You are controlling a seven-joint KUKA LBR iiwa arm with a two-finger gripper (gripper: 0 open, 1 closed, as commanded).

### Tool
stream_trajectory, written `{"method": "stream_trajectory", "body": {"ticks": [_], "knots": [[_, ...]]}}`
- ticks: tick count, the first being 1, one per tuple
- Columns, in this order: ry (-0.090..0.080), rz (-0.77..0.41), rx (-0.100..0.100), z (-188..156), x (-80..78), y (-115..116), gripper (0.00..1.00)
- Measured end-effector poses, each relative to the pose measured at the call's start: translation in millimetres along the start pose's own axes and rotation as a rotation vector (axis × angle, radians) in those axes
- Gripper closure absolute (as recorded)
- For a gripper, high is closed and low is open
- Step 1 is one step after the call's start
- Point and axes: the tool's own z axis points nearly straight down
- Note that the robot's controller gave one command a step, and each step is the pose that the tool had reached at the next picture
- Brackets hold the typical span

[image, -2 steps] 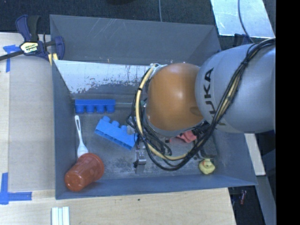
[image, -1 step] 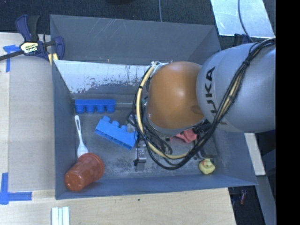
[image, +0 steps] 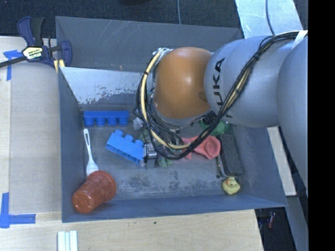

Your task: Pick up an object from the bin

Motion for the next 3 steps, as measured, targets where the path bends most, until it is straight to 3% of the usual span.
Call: {"method": "stream_trajectory", "body": {"ticks": [1, 2, 3], "knots": [[0.003, 0.053, 0.001, 42, -21.1, -47, 0.00], [-0.003, 0.038, -0.003, 64, -30.1, -67, 0.00], [-0.003, -0.122, -0.001, 81, -22.1, -73, 1.00]]}}
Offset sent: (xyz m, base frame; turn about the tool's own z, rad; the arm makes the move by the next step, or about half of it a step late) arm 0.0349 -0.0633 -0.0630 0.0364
